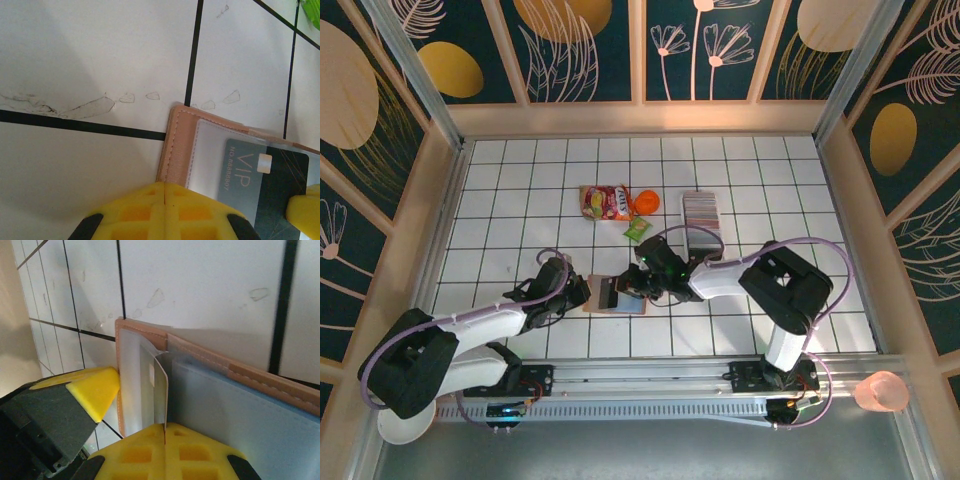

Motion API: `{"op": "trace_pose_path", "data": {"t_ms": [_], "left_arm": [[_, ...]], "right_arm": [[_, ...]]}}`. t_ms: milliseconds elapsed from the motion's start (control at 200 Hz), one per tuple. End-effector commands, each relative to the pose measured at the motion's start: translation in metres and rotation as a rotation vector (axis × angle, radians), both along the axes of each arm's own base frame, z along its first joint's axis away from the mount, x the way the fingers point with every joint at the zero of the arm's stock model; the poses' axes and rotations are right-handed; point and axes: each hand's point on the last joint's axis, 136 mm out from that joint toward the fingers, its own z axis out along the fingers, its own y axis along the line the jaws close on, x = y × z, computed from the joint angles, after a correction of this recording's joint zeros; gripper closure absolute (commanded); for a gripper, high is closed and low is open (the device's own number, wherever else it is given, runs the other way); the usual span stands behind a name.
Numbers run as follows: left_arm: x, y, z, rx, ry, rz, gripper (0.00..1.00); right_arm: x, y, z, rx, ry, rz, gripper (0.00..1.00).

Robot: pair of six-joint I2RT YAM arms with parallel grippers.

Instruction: Put the credit cards into the card holder

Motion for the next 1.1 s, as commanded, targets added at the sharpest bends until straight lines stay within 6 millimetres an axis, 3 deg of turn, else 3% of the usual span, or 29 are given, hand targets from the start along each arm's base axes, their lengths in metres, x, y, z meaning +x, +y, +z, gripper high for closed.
{"op": "trace_pose_path", "data": {"t_ms": [0, 510, 846, 1096], "left_arm": [[-0.017, 0.011, -0.022, 0.062, 0.074, -0.014, 1.00], [-0.022, 0.015, -0.019, 0.043, 0.057, -0.006, 1.00], [-0.019, 0.016, -0.010, 0.048, 0.029, -0.009, 1.00], [-0.017, 0.012, -0.003, 0.028, 0.016, -0.018, 0.87]], "right_arm": [[-0.003, 0.004, -0.009, -0.052, -0.005, 0.020, 1.00], [0.000, 0.018, -0.014, -0.109, -0.010, 0.027, 1.00], [0.008, 0.010, -0.009, -0.207, -0.073, 0.028, 0.81], [0.016, 0.000, -0.004, -0.288, -0.136, 0.033, 0.65]]}}
